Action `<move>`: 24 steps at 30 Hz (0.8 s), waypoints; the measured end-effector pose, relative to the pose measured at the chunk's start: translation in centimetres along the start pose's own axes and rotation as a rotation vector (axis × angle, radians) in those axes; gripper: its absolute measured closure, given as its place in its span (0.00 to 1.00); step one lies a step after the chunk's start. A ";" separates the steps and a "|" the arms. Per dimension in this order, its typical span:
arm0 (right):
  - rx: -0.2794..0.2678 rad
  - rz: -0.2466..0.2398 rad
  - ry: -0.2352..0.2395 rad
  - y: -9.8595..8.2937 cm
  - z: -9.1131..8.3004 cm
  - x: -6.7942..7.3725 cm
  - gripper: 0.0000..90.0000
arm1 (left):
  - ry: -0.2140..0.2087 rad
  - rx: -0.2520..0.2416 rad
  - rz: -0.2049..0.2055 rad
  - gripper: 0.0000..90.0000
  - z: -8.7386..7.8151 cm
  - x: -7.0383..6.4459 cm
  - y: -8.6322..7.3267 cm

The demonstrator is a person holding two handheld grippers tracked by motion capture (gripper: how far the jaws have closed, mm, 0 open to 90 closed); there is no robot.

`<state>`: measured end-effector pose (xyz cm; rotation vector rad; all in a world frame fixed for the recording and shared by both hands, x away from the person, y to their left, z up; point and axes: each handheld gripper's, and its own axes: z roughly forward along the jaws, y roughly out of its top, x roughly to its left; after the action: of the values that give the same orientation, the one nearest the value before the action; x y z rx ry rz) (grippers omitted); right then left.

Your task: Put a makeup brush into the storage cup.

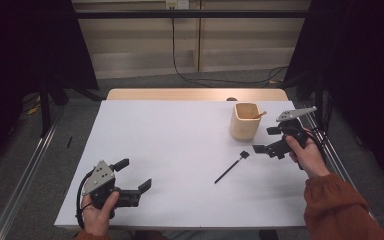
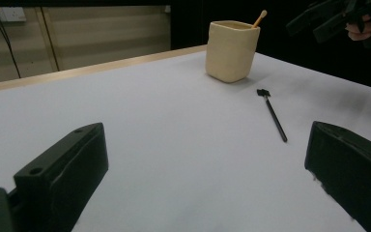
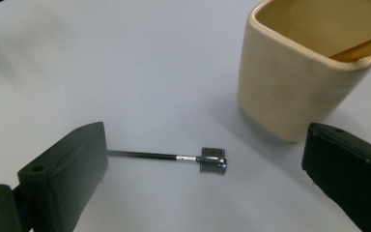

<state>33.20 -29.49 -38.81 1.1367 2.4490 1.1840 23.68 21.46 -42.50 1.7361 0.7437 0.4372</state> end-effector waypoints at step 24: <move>0.408 -0.049 0.104 0.3 1.6 -0.3 0.03 | -0.004 0.002 0.006 0.02 0.0 -0.1 0.0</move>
<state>34.32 -28.63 -39.73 1.1243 2.8687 0.7645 23.65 21.40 -42.53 1.7407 0.7368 0.4367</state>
